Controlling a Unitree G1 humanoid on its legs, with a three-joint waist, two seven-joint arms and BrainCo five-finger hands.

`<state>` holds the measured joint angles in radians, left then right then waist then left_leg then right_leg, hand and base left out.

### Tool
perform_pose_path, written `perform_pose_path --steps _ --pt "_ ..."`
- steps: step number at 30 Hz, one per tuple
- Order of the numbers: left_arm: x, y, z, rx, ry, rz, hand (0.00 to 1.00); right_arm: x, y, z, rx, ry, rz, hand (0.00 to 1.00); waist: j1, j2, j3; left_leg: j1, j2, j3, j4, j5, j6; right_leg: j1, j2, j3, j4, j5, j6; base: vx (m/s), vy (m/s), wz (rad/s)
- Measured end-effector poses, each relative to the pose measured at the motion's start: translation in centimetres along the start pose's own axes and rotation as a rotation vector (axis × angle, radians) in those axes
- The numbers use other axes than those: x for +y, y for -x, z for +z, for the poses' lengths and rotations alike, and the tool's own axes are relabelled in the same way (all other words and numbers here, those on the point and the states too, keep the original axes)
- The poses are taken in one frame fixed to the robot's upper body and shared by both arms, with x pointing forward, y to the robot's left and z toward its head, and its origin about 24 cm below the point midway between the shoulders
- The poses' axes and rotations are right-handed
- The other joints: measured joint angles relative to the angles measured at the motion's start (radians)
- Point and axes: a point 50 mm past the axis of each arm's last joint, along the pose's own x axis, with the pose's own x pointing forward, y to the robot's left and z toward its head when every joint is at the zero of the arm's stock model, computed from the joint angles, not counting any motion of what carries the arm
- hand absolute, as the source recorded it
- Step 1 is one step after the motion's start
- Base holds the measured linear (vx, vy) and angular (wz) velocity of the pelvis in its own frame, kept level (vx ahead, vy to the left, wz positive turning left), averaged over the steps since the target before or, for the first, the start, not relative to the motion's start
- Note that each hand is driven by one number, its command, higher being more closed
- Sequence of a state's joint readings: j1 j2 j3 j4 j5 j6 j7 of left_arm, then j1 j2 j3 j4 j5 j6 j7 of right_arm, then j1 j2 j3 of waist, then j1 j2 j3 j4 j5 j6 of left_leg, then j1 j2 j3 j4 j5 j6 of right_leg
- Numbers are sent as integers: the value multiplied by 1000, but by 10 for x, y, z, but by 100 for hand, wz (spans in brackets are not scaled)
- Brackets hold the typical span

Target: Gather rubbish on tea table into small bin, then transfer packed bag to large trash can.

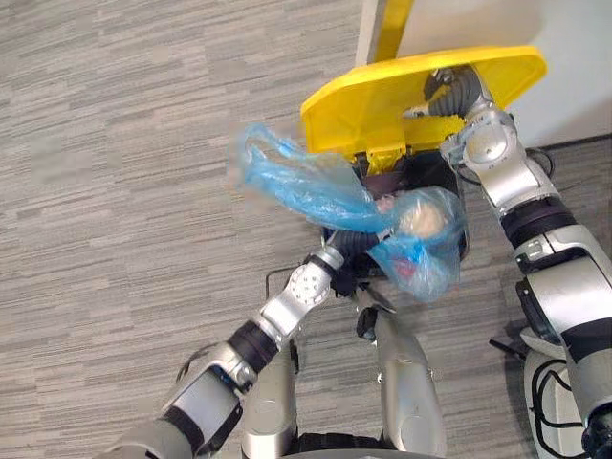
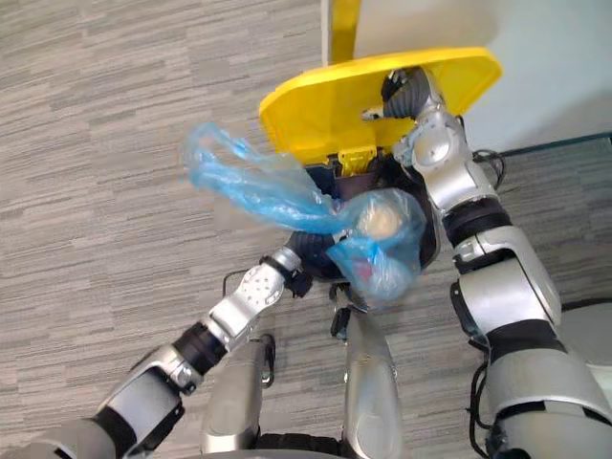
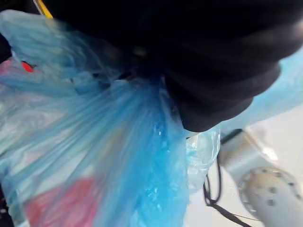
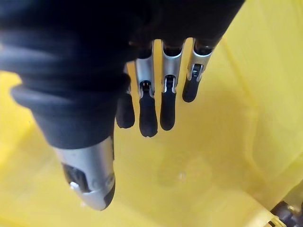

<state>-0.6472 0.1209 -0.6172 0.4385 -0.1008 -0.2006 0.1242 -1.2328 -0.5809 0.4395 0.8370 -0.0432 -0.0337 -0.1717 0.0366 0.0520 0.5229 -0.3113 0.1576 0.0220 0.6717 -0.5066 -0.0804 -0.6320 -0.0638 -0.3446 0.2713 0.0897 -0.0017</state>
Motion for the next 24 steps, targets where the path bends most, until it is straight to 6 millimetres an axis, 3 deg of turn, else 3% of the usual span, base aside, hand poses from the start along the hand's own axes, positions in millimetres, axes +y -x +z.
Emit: perform_pose_path --steps 7,13,14,15,16,17,20,21,24 --pt "34 -15 -20 155 -132 115 100 -5 -6 41 -154 -45 -18 0 -26 -27 19 -96 15 22 50 -9 -12 -77 26 18 -32 44 -6 -30 -46 -15" --pt "47 -33 -10 163 -236 123 100 0 2 87 -348 -115 -4 0 -36 -30 20 -221 35 22 103 -17 -26 -180 33 9 -35 47 -10 -16 -67 -5" --pt "49 -35 -7 160 -246 128 100 2 5 97 -385 -131 2 0 -37 -32 21 -238 44 21 106 -18 -27 -190 39 -5 -45 32 8 4 -83 -29" --pt "54 -37 -4 154 -247 142 100 4 9 108 -433 -152 4 0 -23 -32 20 -257 75 21 93 -17 -26 -229 42 -26 2 -30 40 28 -141 -7" --pt "57 -40 -1 149 -253 154 100 7 13 121 -486 -185 4 0 -55 -34 23 -288 87 30 116 -9 -46 -277 12 70 202 10 -101 91 -173 -1" --pt "61 -42 1 150 -269 164 100 9 16 133 -527 -212 10 0 -58 -47 25 -317 106 34 128 4 -70 -290 25 67 189 11 -63 105 -161 18" --pt "63 -47 5 159 -279 172 100 11 23 154 -608 -240 14 0 -54 -51 25 -366 117 41 149 5 -74 -340 29 67 196 15 -68 59 -77 -4" --pt "65 -46 4 167 -275 183 0 15 25 159 -625 -245 26 0 -55 -51 26 -383 119 41 154 5 -74 -349 29 65 196 12 -64 0 0 0" --pt "68 -45 1 188 -278 204 0 22 31 167 -667 -245 55 0 -65 -52 25 -402 121 42 168 5 -74 -353 28 61 183 19 -64 -7 5 2"
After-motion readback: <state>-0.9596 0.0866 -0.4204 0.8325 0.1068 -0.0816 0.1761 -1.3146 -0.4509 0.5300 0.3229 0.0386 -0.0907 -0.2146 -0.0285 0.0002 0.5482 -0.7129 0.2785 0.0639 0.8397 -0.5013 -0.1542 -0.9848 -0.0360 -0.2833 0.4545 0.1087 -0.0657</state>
